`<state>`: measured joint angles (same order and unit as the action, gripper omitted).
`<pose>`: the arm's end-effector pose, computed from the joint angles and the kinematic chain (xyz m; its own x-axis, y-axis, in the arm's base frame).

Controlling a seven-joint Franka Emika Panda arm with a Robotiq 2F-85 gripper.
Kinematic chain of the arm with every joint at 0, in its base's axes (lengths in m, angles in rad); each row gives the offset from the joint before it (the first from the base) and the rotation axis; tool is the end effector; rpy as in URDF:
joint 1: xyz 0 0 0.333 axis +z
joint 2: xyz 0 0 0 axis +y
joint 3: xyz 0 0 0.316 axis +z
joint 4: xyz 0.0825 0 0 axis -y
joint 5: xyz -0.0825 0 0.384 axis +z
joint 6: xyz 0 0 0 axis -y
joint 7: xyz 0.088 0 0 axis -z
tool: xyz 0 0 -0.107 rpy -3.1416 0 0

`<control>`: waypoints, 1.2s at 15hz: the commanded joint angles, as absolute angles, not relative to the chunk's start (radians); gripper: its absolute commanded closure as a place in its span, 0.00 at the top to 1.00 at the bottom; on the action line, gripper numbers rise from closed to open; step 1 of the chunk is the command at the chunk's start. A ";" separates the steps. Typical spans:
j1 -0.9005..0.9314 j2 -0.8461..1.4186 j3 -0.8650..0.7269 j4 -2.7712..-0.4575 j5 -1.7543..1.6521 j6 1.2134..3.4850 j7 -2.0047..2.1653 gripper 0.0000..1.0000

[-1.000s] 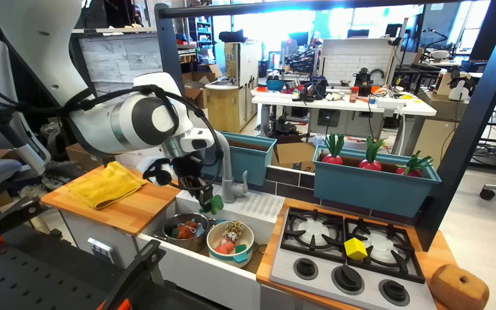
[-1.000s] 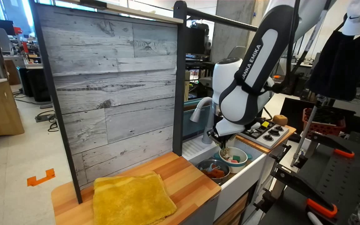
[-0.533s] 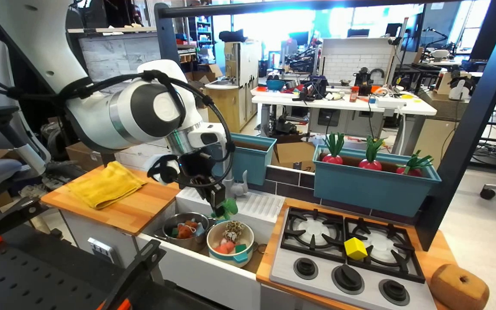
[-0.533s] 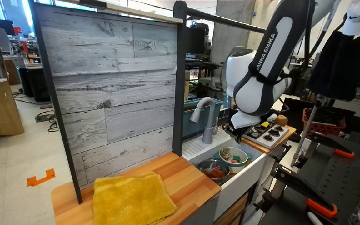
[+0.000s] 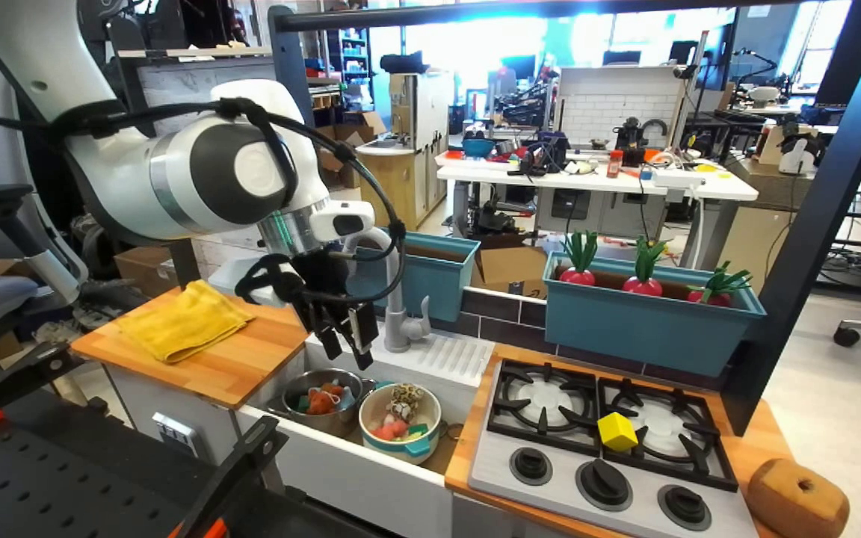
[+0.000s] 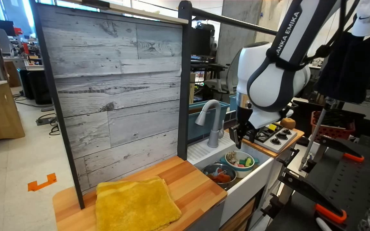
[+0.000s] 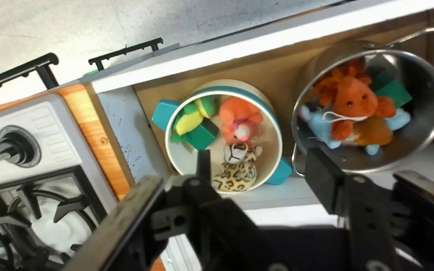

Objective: Pick up the plush toys from the counter and stove and put them in the pots, then wipe the counter with the towel

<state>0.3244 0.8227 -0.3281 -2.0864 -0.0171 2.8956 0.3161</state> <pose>0.5553 -0.0147 0.0477 0.9783 -0.1896 0.0838 -0.2039 -0.9526 0.2256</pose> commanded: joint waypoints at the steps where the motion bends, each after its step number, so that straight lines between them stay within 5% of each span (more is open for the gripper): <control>1: 0.411 0.713 -0.490 -2.234 -0.083 2.994 0.372 1.00; 6: 0.451 0.740 -0.712 -2.245 -0.003 3.086 0.451 1.00; 18: 0.236 0.866 -0.600 -2.042 0.088 2.971 0.438 1.00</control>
